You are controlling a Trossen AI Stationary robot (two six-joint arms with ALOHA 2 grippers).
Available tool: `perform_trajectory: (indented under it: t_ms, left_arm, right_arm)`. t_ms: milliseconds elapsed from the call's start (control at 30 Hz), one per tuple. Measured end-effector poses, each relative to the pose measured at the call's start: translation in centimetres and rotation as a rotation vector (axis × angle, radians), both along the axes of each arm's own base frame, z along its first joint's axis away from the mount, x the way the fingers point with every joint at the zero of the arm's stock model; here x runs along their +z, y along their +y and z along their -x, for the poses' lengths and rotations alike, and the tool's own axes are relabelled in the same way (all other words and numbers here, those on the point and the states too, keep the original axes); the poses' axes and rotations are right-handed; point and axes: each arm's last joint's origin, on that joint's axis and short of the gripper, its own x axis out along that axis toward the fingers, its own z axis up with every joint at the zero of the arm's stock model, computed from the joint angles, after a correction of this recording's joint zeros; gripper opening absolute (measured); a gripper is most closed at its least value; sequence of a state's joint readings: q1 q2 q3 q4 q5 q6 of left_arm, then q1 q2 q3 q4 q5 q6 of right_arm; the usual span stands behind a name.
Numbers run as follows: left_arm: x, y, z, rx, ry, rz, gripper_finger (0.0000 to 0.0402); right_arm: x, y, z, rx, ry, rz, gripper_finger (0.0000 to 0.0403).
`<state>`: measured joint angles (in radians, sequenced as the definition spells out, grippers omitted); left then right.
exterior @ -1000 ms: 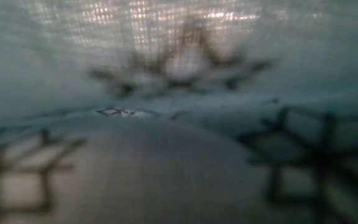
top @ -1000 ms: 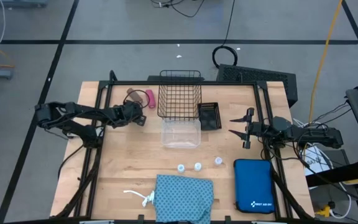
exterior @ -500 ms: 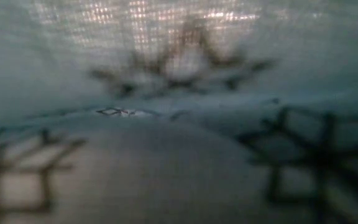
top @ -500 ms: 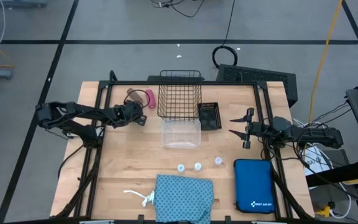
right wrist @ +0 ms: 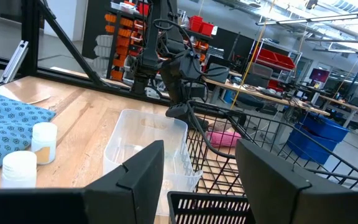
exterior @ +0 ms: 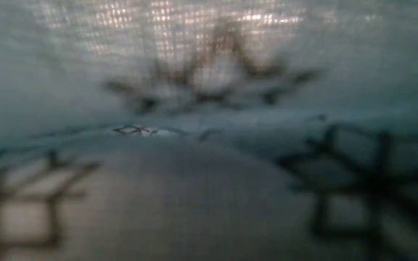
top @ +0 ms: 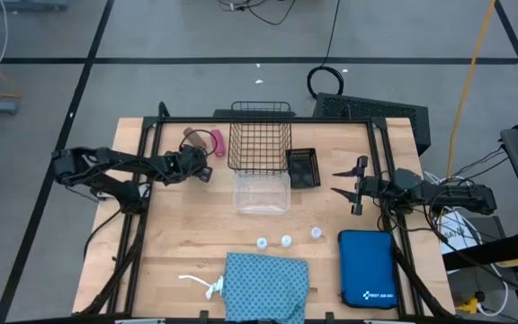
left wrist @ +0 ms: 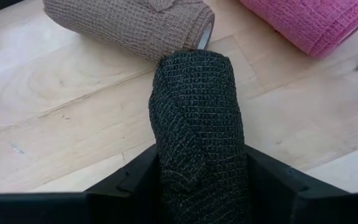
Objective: Pick & Place Medicine items
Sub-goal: Put the black bandage into the transparent bin
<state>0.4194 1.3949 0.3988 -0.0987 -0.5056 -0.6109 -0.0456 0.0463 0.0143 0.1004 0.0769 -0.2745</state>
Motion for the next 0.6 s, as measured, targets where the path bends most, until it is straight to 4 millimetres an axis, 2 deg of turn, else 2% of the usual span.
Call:
perform_trajectory:
  t_ms: [367,600]
  left_arm:
    - [0.01,0.01,0.0,0.002,0.0,-0.003,0.0206]
    - [0.02,0.01,0.0,0.003,-0.002,-0.002,0.019]
  right_arm:
    - [-0.02,0.0,0.0,0.0,0.001,0.0,0.019]
    - [-0.01,0.0,0.0,0.0,0.0,0.0,0.0192]
